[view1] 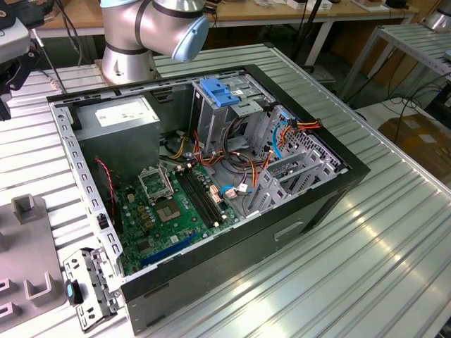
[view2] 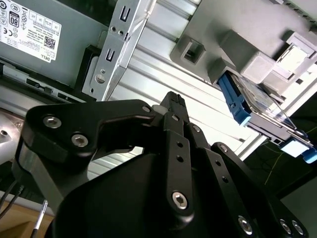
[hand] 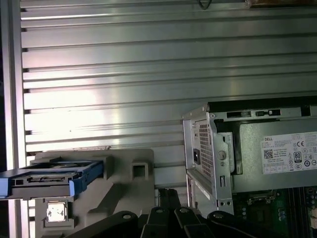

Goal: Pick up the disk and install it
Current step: 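Reach for the disk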

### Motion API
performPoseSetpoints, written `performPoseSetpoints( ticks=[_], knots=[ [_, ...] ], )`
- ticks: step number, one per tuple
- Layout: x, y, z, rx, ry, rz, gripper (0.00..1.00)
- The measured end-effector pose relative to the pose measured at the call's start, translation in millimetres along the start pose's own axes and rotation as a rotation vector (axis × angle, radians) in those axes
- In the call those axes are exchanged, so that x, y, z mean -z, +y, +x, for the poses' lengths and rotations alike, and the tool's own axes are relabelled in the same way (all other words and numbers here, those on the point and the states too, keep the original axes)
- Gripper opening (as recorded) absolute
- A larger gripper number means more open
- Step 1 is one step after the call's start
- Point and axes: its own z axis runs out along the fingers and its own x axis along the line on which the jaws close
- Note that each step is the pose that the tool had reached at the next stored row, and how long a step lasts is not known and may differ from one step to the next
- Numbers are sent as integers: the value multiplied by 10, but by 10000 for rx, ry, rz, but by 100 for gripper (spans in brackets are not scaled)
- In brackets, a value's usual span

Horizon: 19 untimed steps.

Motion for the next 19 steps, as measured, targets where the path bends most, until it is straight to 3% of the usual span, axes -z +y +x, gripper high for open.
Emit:
performPoseSetpoints(
  ticks=[13,19],
  knots=[
    [4,2,163,-1,1,1,11],
    [8,-7,293,-1,17,2,11]
  ],
)
